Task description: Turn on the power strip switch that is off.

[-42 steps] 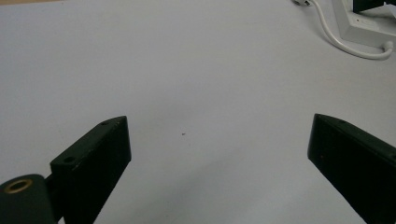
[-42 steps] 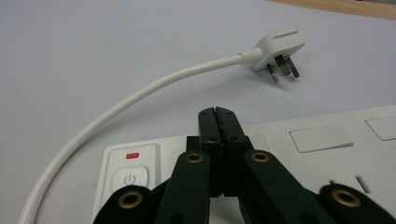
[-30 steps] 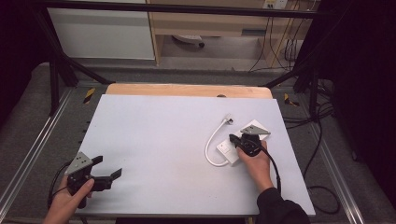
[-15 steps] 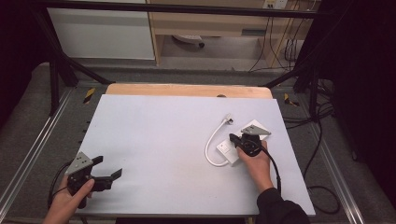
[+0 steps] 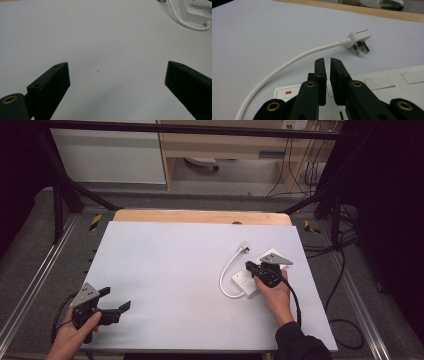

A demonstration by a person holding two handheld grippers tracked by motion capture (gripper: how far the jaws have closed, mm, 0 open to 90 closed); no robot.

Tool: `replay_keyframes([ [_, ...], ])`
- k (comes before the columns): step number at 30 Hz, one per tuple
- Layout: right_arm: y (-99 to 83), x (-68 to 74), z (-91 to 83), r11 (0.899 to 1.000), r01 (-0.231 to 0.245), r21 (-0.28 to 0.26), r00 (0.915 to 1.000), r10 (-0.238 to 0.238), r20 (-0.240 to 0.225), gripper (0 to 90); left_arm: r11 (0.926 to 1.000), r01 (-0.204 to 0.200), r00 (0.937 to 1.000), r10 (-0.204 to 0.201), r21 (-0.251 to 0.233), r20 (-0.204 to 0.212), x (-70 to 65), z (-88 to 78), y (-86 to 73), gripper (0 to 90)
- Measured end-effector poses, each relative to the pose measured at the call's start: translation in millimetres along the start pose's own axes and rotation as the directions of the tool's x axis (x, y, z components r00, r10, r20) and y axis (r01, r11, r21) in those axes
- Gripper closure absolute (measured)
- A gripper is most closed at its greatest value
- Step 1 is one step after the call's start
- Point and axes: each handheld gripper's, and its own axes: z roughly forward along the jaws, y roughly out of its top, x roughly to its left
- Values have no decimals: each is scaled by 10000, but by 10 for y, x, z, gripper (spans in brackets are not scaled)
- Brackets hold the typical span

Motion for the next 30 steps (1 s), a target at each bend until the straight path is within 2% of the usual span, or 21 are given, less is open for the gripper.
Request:
replay_keyframes([
  [8,49,-13,-80,9990,-243,-388,9997,241,-33,774,10000,13,10000,-13,0,-23,0,-1,0,59],
  [18,86,-25,-123,9982,-274,-539,9996,275,18,714,10000,-47,10000,47,31,-38,-3,-1,-2,59],
  [25,125,-25,-160,9969,-403,-678,9990,416,179,601,10000,-41,10000,41,23,-53,-2,-2,-2,60],
  [30,179,-11,-198,9961,-531,-704,9983,547,214,436,10000,-32,10000,32,21,-66,0,-3,-3,60],
])
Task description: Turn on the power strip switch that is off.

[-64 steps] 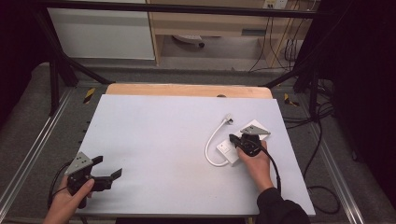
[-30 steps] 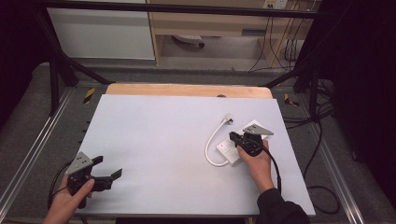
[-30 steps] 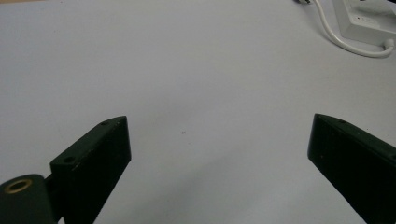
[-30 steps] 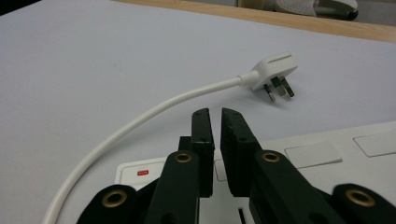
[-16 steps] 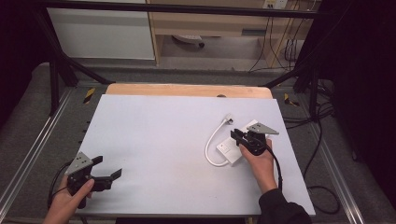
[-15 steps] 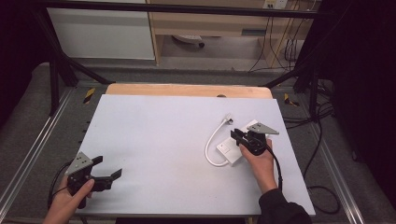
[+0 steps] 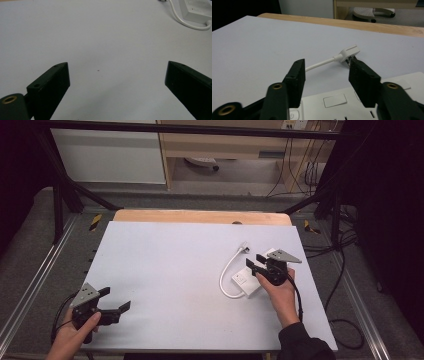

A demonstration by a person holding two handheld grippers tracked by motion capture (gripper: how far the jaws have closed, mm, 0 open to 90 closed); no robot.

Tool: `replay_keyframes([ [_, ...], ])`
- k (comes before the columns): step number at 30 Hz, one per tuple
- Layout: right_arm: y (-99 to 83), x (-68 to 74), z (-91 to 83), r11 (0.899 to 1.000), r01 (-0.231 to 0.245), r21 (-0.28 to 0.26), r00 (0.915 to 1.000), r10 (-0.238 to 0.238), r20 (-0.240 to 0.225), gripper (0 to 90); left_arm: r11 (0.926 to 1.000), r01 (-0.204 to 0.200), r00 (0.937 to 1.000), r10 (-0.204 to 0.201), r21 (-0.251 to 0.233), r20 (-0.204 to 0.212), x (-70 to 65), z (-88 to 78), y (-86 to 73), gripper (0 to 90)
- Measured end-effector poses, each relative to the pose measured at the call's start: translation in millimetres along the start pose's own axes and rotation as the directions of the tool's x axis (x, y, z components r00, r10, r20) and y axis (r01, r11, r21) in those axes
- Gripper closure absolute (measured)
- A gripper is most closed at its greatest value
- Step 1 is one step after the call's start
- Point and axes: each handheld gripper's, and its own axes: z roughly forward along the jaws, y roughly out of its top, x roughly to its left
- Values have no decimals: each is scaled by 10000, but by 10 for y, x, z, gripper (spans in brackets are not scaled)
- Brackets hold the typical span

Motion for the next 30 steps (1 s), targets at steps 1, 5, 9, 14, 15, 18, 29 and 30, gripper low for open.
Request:
replay_keyframes([
  [1,12,4,-9,10000,-51,-29,10000,51,37,406,10000,0,10000,0,-1,0,0,0,0,60],
  [5,49,10,-41,9998,-147,-157,9999,147,6,354,10000,13,10000,-13,3,56,-3,3,-1,60],
  [9,73,16,-67,9998,-107,-192,9999,109,99,319,10000,-5,10000,5,-7,6,0,-1,-1,60],
  [14,97,25,-107,9996,-109,-264,9998,114,173,260,10000,24,10000,-24,-29,67,-1,0,-1,60],
  [15,102,27,-118,9995,-86,-296,9997,92,218,242,10000,11,10000,-11,-28,53,0,-1,-1,60],
  [18,124,31,-156,9993,-104,-352,9996,114,271,201,10000,9,10000,-9,-36,50,0,-2,-1,60],
  [29,181,67,-256,9967,-152,-800,9985,193,507,45,10000,8,10000,-8,-68,-17,3,-7,-1,60],
  [30,178,74,-258,9965,-127,-820,9984,172,547,41,10000,10,10000,-10,-74,-20,3,-7,-1,59],
])
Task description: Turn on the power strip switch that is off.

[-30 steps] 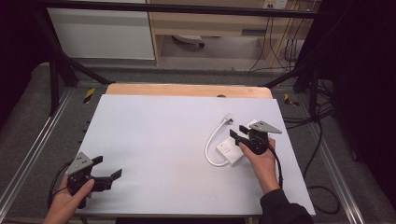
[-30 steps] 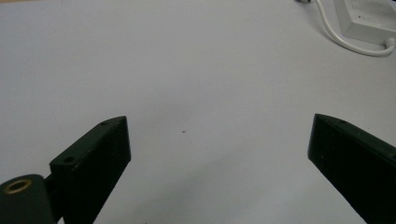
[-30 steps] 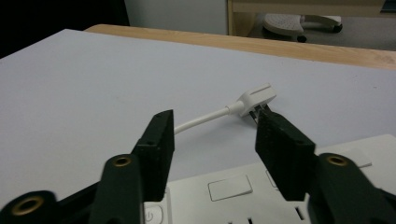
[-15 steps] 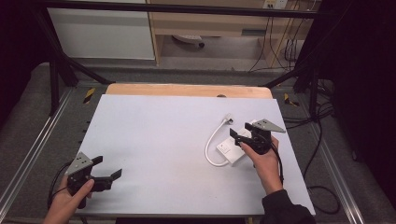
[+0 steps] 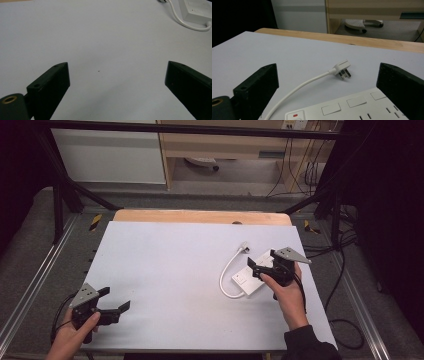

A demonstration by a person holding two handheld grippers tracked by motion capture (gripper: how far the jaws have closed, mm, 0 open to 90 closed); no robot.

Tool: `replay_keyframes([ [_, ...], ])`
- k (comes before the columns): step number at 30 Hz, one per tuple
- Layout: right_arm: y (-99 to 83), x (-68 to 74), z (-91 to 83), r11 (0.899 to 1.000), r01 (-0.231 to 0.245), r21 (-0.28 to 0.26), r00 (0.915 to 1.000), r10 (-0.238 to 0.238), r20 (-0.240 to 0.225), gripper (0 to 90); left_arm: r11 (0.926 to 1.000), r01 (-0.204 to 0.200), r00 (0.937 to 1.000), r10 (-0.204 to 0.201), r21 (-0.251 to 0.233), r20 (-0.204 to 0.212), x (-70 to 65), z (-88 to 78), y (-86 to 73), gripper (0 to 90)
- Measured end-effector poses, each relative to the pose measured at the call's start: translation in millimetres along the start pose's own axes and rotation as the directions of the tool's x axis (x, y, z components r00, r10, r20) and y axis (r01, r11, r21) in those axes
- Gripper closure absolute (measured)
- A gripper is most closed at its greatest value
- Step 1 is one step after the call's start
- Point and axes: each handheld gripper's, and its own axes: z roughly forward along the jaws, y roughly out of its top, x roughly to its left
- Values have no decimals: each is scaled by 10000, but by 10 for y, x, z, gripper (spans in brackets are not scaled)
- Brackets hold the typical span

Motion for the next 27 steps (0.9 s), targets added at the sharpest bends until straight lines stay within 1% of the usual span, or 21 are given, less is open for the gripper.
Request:
replay_keyframes([
  [4,4,32,-30,9996,227,-155,9997,-225,117,37,10000,26,10000,-26,-22,-3,1,-1,0,59],
  [6,20,45,-58,9991,298,-291,9995,-295,99,36,10000,27,10000,-27,-30,-23,3,-3,0,59],
  [11,54,52,-159,9974,478,-538,9988,-471,138,32,10000,17,10000,-17,-48,-30,5,-6,0,59],
  [21,60,-3,-399,9961,508,-723,9986,-497,169,37,10000,26,10000,-26,-61,-7,5,-6,0,60],
  [27,6,-61,-534,9958,517,-756,9984,-497,274,47,10000,6,10000,-6,-89,-27,8,-10,-1,60],
])
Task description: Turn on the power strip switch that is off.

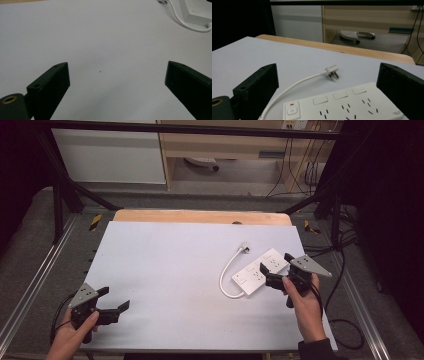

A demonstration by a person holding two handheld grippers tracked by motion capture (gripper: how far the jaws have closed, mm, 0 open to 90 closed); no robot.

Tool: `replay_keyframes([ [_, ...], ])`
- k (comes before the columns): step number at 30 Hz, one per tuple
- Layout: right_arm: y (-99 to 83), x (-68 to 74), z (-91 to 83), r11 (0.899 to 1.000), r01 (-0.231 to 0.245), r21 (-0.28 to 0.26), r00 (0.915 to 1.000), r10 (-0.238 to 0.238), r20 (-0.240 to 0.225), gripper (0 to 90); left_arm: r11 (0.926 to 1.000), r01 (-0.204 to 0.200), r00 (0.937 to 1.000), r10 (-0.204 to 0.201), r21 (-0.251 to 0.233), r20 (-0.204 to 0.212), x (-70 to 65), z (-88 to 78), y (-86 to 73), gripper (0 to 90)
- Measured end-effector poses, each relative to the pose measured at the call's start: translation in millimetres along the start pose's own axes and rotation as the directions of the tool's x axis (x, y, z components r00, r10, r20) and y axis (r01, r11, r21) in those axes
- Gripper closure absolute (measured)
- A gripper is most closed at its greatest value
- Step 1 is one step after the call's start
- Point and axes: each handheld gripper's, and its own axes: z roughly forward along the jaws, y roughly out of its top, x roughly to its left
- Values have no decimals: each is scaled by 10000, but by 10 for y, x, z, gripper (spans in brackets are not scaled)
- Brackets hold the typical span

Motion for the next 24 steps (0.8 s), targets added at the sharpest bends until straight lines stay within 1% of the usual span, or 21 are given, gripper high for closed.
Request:
replay_keyframes([
  [6,-92,-77,-159,9999,156,13,9998,-156,142,47,10000,6,10000,-6,-11,-69,6,-4,0,60],
  [11,-184,-157,-276,9999,80,-100,9998,-78,202,44,10000,-6,10000,6,-17,-84,7,-6,-1,59],
  [15,-306,-226,-329,9998,171,-59,9993,-169,324,37,10000,-12,10000,12,-31,-97,9,-7,-2,60],
  [17,-393,-270,-347,10000,31,21,9994,-32,336,35,10000,-17,10000,17,-27,-94,10,-6,-1,59],
  [19,-507,-321,-350,9995,-34,302,9990,20,453,35,10000,-8,10000,8,-16,-41,8,-3,-1,59],
  [21,-632,-361,-337,9969,-74,780,9984,31,557,35,10000,-33,10000,33,-24,-22,4,-4,1,60],
  [23,-741,-401,-302,9916,-248,1268,9980,171,609,36,10000,-69,10000,69,-17,-25,3,-3,4,60],
  [24,-785,-421,-273,9853,-343,1675,9972,226,716,36,10000,-76,10000,76,-5,-25,2,-2,5,60],
])
